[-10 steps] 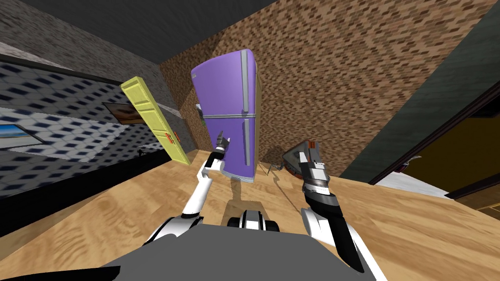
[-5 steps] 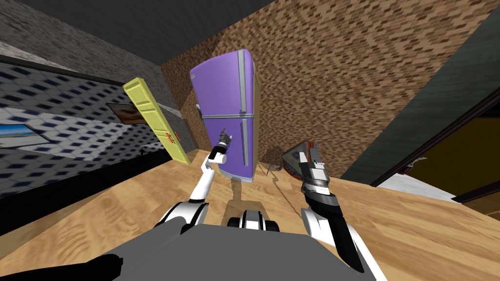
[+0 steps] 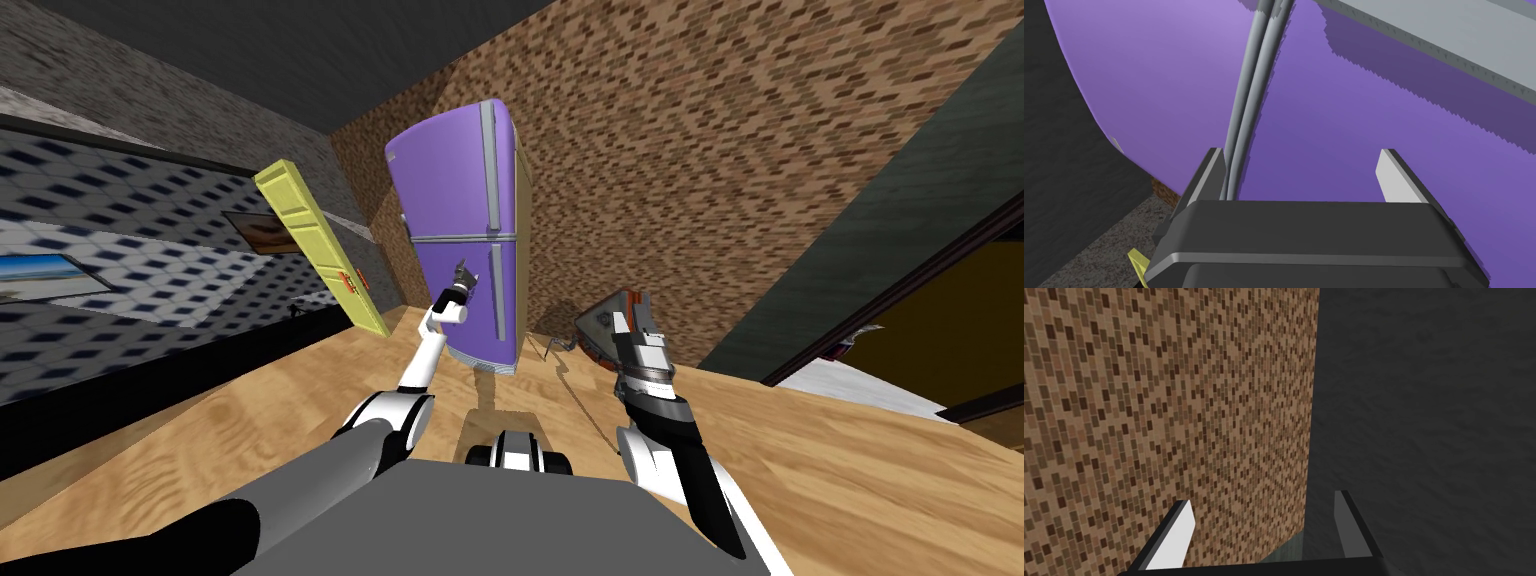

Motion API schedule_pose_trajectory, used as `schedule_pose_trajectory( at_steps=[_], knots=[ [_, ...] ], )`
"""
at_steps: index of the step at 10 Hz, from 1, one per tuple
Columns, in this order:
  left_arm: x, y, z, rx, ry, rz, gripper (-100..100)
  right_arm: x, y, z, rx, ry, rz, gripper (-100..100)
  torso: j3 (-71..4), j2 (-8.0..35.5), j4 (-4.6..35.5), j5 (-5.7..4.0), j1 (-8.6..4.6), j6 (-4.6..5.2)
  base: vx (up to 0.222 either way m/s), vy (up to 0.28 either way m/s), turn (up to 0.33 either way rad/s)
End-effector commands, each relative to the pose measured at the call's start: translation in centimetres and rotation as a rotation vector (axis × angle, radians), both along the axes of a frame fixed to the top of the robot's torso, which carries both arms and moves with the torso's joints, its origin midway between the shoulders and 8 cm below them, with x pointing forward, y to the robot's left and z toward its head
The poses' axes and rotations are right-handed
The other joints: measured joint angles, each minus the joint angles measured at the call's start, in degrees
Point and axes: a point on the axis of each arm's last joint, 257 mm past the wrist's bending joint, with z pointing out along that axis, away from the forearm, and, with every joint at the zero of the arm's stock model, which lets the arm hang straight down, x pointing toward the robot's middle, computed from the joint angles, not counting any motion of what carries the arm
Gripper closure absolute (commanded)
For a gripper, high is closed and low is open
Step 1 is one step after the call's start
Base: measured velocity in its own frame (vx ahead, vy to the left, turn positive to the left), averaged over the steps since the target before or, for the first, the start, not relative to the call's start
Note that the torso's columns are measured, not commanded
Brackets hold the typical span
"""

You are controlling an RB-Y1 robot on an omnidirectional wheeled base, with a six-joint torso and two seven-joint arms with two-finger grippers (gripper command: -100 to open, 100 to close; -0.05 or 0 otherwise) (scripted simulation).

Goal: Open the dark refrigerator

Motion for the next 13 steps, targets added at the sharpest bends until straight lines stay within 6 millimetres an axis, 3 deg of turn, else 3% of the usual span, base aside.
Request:
schedule_pose_trajectory(
  at_steps=[1,13],
  knots=[
    [1.7,-0.1,0.4,-0.026,0.039,-0.011,-100,0.0,0.0,0.0,0.000,0.000,0.000,0,0.01,0.01,0.00,0.03,0.09,0.00,0.008,-0.048,0.023],
    [7.8,-1.5,2.7,-0.140,0.218,-0.052,-100,0.0,0.0,0.0,0.000,0.000,0.000,0,-0.01,-0.01,0.00,0.00,-0.02,0.00,0.010,-0.057,0.018]
  ],
)
